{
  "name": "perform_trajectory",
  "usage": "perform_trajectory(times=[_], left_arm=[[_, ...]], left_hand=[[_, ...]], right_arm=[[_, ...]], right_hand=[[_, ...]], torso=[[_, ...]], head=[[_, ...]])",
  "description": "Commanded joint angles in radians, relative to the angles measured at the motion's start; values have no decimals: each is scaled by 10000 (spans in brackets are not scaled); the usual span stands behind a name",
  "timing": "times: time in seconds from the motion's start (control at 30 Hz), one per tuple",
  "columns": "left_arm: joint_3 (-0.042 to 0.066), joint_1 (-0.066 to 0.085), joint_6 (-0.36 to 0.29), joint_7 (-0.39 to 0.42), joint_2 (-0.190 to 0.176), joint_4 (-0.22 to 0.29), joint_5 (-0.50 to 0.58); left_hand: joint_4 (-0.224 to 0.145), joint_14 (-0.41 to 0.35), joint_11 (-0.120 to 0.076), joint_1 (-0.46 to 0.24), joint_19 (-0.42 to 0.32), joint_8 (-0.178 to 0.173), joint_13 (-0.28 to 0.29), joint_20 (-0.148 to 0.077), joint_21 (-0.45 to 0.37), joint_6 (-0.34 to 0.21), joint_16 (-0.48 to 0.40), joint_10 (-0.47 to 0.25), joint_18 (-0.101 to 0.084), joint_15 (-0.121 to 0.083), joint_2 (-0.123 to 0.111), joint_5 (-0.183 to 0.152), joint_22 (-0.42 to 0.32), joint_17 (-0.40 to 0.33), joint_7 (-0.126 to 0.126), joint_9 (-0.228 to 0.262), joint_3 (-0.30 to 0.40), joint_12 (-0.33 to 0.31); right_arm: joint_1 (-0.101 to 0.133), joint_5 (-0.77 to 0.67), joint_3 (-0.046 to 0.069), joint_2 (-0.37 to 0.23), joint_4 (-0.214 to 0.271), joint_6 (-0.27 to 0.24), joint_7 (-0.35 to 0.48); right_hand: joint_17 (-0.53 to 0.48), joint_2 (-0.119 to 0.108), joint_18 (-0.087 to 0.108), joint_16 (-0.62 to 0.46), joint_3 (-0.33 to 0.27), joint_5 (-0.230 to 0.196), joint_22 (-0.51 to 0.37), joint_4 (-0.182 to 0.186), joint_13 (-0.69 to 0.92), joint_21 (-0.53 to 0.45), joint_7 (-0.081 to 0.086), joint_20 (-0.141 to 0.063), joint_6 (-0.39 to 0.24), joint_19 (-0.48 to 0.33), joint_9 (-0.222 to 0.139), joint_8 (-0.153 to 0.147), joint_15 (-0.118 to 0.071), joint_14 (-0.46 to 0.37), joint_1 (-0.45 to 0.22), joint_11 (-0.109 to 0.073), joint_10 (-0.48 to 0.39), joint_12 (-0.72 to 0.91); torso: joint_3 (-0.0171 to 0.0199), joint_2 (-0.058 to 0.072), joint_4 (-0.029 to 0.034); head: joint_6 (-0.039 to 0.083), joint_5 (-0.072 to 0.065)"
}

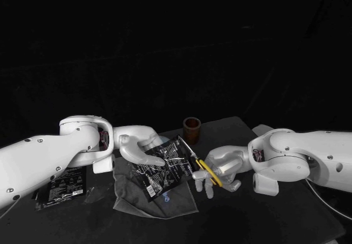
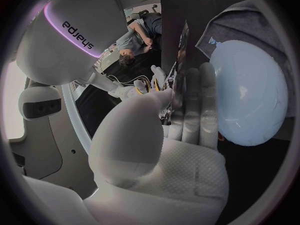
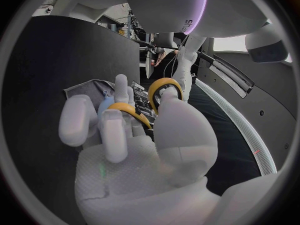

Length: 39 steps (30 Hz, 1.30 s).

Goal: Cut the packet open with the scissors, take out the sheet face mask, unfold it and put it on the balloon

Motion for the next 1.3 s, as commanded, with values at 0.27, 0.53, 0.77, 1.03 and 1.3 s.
perform_trajectory(times=[0.27,0.53,0.77,1.03,1.3], left_arm=[[11,15,-470,343,-42,-123,-11],[12,15,-788,507,-101,-103,6],[14,14,-972,640,-202,38,96],[14,14,-946,678,-282,194,121],[13,14,-858,653,-322,257,124]], left_hand=[[-242,7,-58,88,-29,57,26,-68,57,79,53,5,169,-70,7,33,23,36,22,987,315,-62],[-237,4,-60,87,-33,54,31,-68,62,82,54,5,169,-70,8,33,27,44,21,991,316,-64],[-235,2,-62,87,-36,52,34,-68,66,85,55,4,169,-71,7,32,30,50,20,994,315,-65],[-234,-2,-71,87,-41,52,38,-68,71,91,56,2,169,-72,1,32,34,58,19,999,311,-68],[-230,-6,-79,85,-46,54,41,-67,74,100,56,-1,168,-74,-2,31,37,63,17,1004,306,-70]], right_arm=[[-35,18,-22,-259,290,519,-89],[-243,8,-41,-214,310,642,-129],[-323,-2,-45,-151,194,666,-134],[-338,-84,-44,-157,85,612,-92],[-309,-183,-40,-220,163,583,-16]], right_hand=[[859,40,99,38,-82,-42,1425,1,-43,8,17,-43,93,54,-20,54,-85,567,-18,-4,124,-53],[854,27,98,35,-91,-42,1427,1,-49,12,16,-43,98,56,-23,54,-86,566,-19,-5,130,-56],[852,0,97,34,-109,-41,1429,4,-64,17,16,-45,101,58,-28,52,-87,565,-23,-6,137,-64],[836,-15,104,25,-118,-41,1419,5,-73,-16,17,-45,100,41,-32,50,-87,560,-26,-5,137,-71],[825,-11,111,19,-119,-41,1408,5,-85,-50,19,-46,96,23,-37,45,-86,557,-25,-2,131,-83]], torso=[[3,-5,-10],[5,5,1],[9,8,4],[11,-11,-2],[17,-5,-11]], head=[[-37,-28],[-53,-33],[-73,-37],[-99,-26],[-93,-22]])
